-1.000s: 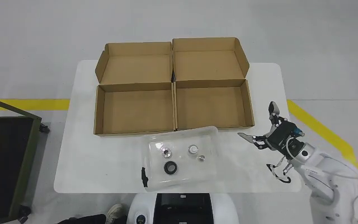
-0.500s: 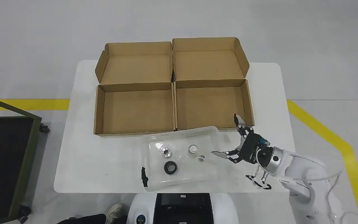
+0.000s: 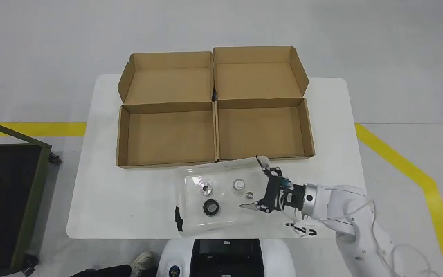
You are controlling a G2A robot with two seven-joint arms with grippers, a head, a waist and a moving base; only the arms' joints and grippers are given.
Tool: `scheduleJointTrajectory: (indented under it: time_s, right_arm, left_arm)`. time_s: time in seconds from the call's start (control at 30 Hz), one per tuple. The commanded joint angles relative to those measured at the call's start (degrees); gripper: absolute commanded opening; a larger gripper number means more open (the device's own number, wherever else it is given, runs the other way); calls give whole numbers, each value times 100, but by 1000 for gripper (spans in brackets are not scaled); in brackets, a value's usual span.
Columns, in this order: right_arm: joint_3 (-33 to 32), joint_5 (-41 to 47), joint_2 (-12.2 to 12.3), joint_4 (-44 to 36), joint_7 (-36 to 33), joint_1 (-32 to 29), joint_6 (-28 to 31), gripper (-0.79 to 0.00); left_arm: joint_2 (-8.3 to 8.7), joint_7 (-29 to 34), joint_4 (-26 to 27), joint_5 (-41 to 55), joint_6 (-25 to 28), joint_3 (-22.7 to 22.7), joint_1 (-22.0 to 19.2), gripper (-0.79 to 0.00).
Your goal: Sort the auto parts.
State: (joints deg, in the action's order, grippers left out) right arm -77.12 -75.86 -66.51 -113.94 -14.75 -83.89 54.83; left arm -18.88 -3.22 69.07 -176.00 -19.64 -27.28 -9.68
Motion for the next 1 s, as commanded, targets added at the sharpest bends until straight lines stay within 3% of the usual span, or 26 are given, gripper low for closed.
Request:
scheduleJointTrajectory:
  time_s: [0.0,0.63,0.7,0.9,0.97]
  right_arm:
    - [129,-87,2,49,-45,62,5,0]
    - [716,-582,48,603,-369,394,-336,0]
    - [745,-582,53,645,-401,420,-373,-28]
    - [840,-582,64,697,-472,511,-490,-274]
    - [870,-587,66,728,-501,548,-548,-317]
  left_arm:
    - [0,0,0,0,0,0,0,0]
    - [0,0,0,0,0,0,0,0]
    - [0,0,0,0,0,0,0,0]
    - [0,0,0,0,0,0,0,0]
    - [0,0,0,0,0,0,0,0]
